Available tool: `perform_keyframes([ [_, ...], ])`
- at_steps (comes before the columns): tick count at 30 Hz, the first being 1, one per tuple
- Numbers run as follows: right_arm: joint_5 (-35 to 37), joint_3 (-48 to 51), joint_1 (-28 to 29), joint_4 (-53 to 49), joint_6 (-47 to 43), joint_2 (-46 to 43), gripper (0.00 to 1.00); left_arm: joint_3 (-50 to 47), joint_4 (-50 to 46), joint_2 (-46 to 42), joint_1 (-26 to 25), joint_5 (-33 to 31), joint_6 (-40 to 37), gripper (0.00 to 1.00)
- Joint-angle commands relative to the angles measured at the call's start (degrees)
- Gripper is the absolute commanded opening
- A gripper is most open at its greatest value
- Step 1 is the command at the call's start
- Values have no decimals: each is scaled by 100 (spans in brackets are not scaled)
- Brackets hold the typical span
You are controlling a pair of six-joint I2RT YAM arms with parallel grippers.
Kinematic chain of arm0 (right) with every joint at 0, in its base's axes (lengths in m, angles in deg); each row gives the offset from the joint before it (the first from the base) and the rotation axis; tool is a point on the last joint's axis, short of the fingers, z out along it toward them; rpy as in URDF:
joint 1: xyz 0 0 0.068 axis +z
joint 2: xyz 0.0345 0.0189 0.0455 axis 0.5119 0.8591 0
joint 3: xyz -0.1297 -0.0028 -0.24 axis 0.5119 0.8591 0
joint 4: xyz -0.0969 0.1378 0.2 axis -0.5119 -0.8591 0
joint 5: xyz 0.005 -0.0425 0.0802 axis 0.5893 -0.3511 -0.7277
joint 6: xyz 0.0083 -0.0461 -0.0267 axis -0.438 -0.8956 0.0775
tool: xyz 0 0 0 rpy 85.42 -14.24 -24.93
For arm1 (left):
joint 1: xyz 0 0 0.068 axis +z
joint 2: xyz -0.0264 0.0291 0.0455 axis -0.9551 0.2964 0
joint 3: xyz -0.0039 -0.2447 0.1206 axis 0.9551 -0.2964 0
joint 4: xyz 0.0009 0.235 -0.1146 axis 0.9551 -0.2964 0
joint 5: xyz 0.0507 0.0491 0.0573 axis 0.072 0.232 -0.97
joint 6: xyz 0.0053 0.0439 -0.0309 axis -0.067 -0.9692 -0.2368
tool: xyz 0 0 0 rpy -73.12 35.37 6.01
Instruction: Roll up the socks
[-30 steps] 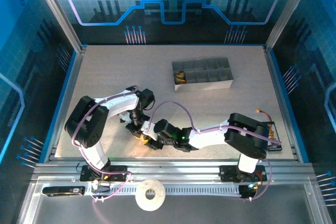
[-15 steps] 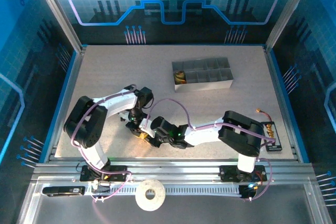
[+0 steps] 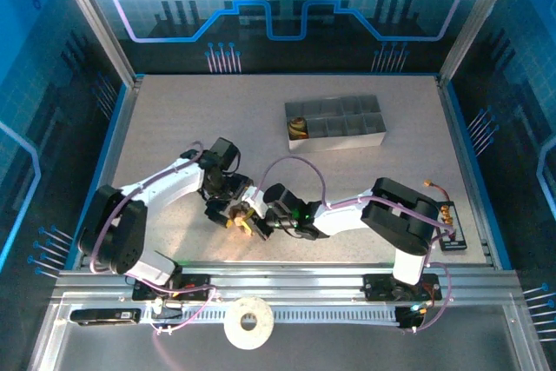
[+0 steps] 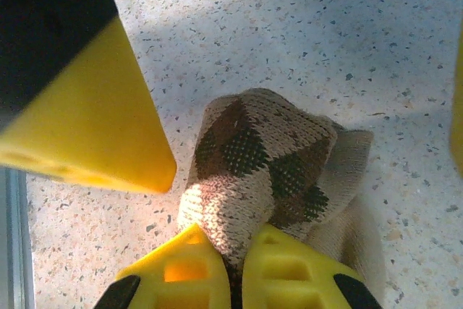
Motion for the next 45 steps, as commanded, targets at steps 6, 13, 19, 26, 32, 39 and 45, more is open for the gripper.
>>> perform_keyframes([
  [6,-4,199,-55,-1244,125,336,0,683,-961,977,-366,388,-819,99],
  [13,67,166,-63,-1308,117,336,0,592,-933,1460,-534,394,-1072,79],
  [19,133,123,-88,-1375,66,263,0,325,-823,1176,-544,388,-948,17],
  [26,914,-105,-148,-1870,-288,-828,50,595,-827,584,-341,440,-625,0],
  [32,1593,139,-855,-2262,489,-2598,73,1089,-948,279,55,612,-526,0],
  [39,-1044,691,-1901,-2276,1498,-3369,83,1368,-836,192,378,955,-401,0],
  [45,-2382,754,-1931,-1349,2389,-2749,89,1623,-659,392,403,1192,-261,0],
])
